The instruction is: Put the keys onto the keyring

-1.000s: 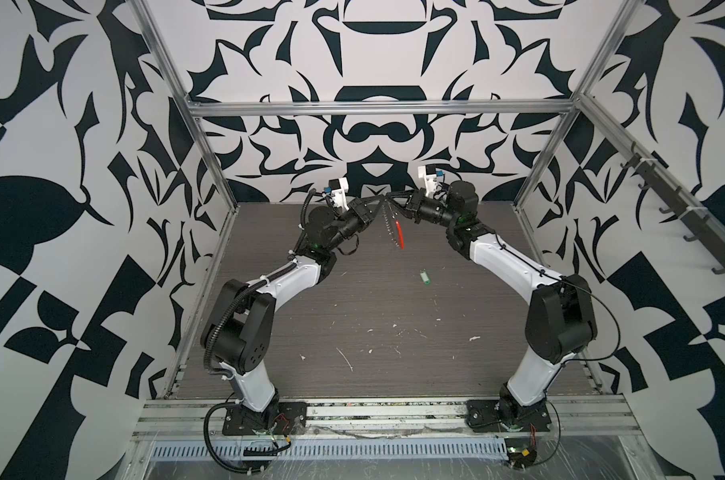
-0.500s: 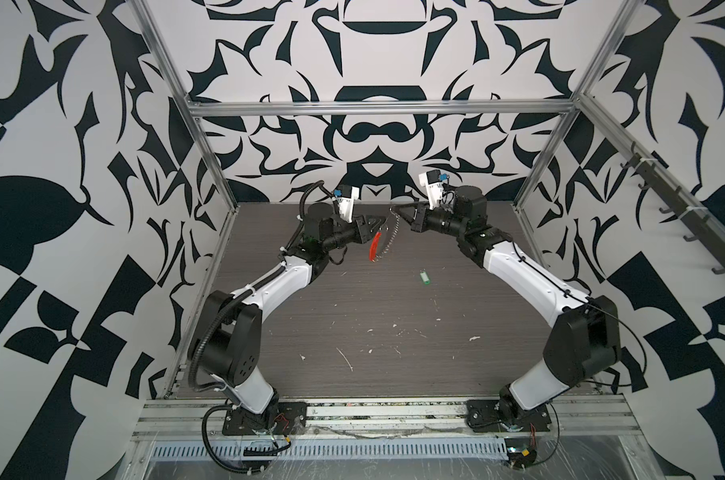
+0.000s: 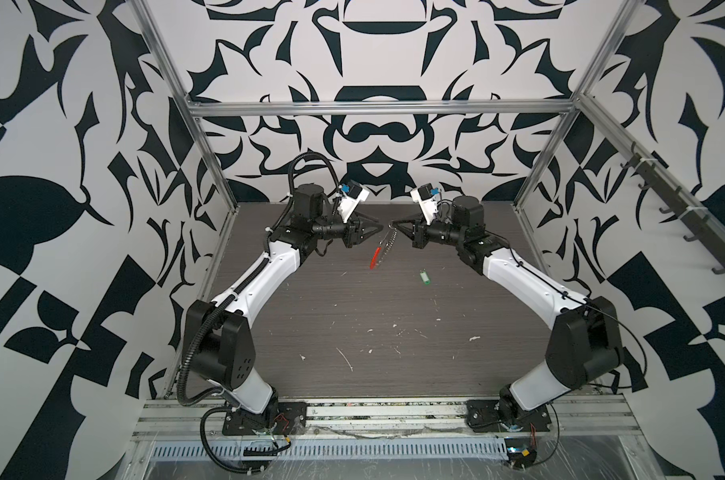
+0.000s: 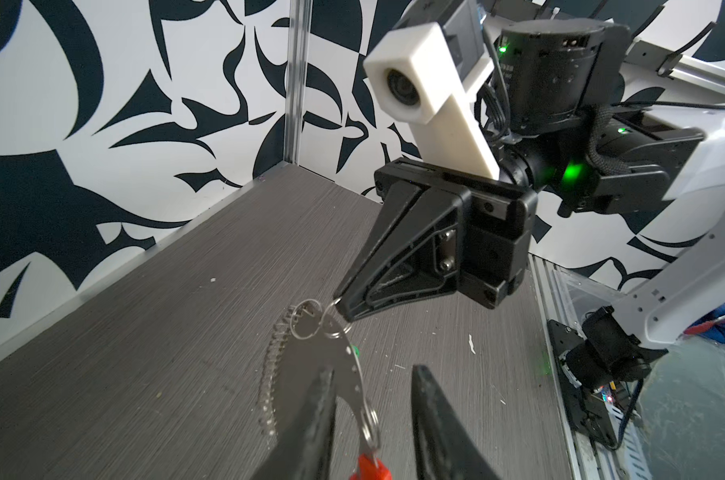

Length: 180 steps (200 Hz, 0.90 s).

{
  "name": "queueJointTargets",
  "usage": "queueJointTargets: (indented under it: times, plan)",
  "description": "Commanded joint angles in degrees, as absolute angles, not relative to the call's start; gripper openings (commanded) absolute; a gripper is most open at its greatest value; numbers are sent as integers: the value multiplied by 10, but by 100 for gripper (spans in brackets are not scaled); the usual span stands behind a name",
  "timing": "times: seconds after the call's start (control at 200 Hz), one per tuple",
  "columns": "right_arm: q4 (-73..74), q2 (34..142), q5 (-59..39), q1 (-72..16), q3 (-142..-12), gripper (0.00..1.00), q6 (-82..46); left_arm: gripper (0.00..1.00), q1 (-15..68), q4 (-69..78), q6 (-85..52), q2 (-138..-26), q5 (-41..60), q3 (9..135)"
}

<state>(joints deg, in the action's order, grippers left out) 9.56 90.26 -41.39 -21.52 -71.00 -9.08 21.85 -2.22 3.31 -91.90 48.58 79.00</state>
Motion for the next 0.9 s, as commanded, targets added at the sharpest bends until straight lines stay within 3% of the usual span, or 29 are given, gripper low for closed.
queueJointTargets:
  times: [0.0, 0.895]
  plan:
    - [173, 876, -457, -219, -712, 0, -115, 34, 211, -50, 62, -921, 508, 808]
    - [344, 912, -503, -226, -711, 0, -268, 37, 209, 67, -81, -966, 583, 820]
